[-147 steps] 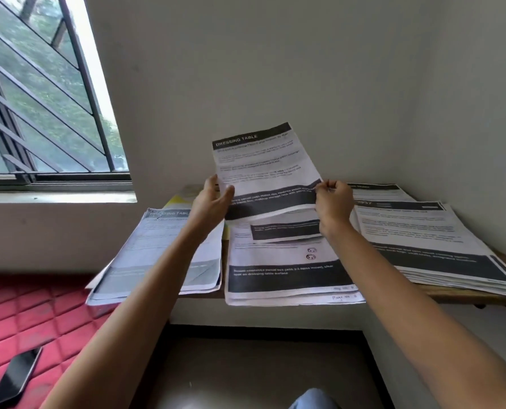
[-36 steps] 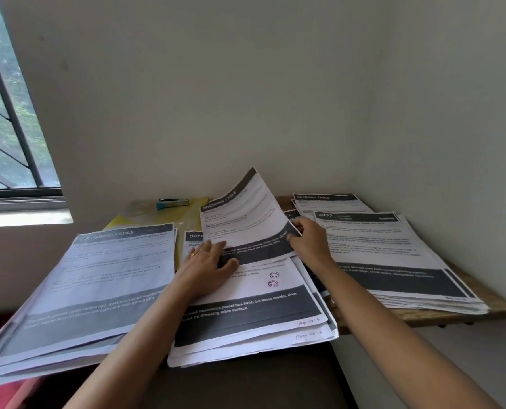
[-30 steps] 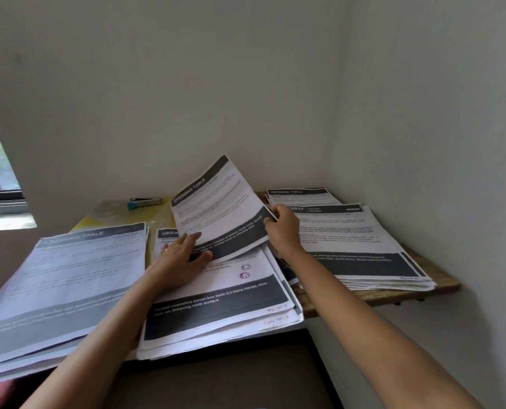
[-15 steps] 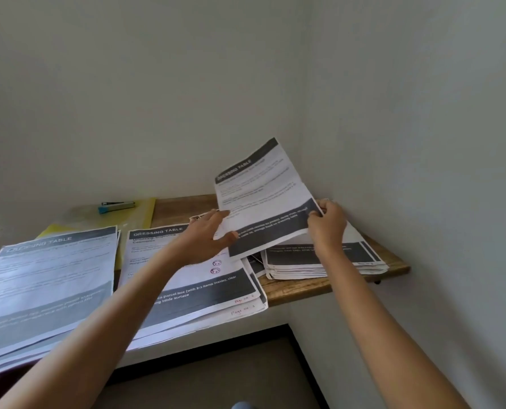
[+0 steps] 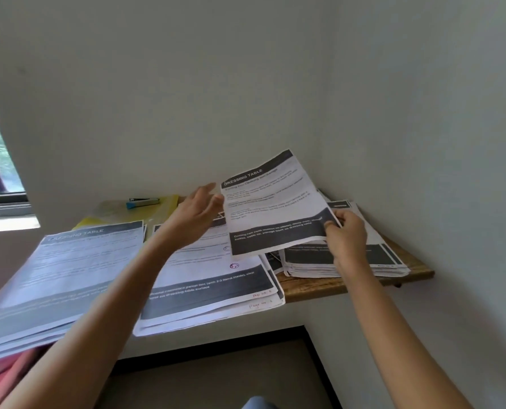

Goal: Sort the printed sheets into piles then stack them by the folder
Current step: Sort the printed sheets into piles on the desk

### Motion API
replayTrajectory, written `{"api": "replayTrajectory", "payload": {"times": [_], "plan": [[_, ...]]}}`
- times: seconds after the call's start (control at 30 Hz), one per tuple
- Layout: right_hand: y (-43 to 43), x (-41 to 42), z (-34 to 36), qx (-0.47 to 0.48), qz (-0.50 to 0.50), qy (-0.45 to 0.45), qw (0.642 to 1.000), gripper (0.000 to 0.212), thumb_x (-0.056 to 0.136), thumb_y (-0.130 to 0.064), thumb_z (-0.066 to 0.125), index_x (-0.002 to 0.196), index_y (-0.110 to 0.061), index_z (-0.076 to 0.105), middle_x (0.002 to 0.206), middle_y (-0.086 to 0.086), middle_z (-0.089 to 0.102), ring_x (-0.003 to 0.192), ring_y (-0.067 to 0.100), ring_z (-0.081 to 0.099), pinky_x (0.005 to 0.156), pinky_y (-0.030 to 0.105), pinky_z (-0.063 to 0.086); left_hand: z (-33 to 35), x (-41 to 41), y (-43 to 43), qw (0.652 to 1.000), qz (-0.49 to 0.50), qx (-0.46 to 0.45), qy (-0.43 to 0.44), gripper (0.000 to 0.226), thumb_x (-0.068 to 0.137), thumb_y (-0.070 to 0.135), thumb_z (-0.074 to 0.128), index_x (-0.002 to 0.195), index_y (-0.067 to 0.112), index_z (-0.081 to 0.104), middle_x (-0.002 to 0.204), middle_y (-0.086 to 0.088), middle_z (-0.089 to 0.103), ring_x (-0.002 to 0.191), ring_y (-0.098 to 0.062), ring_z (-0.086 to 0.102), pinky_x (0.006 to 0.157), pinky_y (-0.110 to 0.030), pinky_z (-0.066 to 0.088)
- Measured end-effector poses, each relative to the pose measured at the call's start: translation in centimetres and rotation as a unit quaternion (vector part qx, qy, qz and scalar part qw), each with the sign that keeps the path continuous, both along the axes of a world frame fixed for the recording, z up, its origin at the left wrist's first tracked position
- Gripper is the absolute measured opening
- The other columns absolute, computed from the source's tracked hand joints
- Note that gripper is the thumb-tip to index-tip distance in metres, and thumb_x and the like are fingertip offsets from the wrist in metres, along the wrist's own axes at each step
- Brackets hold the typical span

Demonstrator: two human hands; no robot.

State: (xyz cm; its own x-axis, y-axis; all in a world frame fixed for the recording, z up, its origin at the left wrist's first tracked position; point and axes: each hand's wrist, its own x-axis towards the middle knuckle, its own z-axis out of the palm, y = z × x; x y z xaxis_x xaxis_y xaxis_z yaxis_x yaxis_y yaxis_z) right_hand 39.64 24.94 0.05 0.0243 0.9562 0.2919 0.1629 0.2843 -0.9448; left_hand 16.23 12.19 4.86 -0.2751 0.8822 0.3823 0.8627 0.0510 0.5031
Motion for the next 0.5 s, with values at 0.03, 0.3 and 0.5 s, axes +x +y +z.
{"api": "replayTrajectory", "payload": {"times": [0.03,0.3,0.5], "plan": [[-0.7,-0.8,0.0,0.002,0.015,0.0,1.0,0.017,0.094,-0.008,0.053,0.109,-0.013,0.058,0.103,0.003,0.063,0.089,0.017,0.063,0.064,0.025,0.053,0.1,-0.6,-0.6,1.0,0.007,0.006,-0.004,0.08,0.086,0.061,0.021,0.15,0.013,0.026,0.154,-0.008,0.032,0.139,-0.025,0.035,0.11,-0.036,0.028],[-6.6,-6.0,-0.9,0.043,0.141,-0.121,0.982,0.03,0.093,0.001,0.047,0.121,-0.012,0.045,0.11,0.0,0.053,0.098,0.015,0.056,0.068,0.016,0.048,-1.5,-2.7,-4.2,0.998,0.033,-0.03,0.032,0.078,0.084,0.059,0.022,0.149,0.017,0.03,0.156,-0.007,0.028,0.143,-0.021,0.025,0.112,-0.031,0.02],[-8.6,-7.5,-2.0,0.068,0.197,-0.261,0.943,0.046,0.093,-0.005,0.047,0.137,-0.009,0.034,0.129,0.008,0.042,0.107,0.017,0.047,0.083,0.018,0.035,-5.2,-2.6,-4.8,0.986,0.033,-0.152,0.062,0.075,0.086,0.064,0.017,0.151,0.027,0.021,0.161,-0.005,0.008,0.149,-0.024,0.004,0.119,-0.052,0.005]]}}
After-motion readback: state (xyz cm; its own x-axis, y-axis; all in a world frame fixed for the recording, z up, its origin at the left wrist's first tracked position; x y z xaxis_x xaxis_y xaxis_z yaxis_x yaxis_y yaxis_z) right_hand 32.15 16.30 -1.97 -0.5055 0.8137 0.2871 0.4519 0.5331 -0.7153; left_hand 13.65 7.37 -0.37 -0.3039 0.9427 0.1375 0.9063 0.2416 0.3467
